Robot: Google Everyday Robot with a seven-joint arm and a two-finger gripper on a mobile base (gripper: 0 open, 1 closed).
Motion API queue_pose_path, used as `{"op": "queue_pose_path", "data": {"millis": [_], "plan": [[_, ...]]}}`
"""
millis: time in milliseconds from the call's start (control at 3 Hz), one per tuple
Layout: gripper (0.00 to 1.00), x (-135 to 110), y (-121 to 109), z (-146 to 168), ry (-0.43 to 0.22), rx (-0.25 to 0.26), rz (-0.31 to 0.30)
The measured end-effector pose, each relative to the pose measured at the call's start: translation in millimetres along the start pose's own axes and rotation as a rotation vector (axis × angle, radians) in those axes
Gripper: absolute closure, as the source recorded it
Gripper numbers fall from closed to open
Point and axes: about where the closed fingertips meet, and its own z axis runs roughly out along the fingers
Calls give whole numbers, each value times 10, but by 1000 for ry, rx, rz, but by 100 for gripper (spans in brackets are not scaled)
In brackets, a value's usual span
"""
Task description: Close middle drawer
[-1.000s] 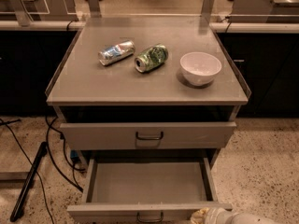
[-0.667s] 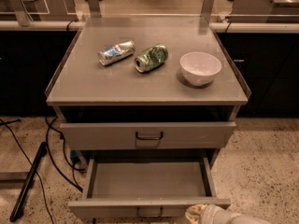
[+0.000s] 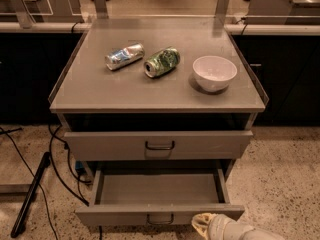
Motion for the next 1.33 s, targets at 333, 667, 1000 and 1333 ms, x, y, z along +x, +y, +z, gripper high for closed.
{"op": "queue_pose_path", "data": {"millis": [333, 667, 1000, 1333], "plan": [[100, -2, -52, 80, -19, 22, -6], [100, -25, -185, 291, -51, 45, -20], [100, -83, -348, 498, -67, 51, -42], [100, -132, -557, 709, -70, 60, -66]]}}
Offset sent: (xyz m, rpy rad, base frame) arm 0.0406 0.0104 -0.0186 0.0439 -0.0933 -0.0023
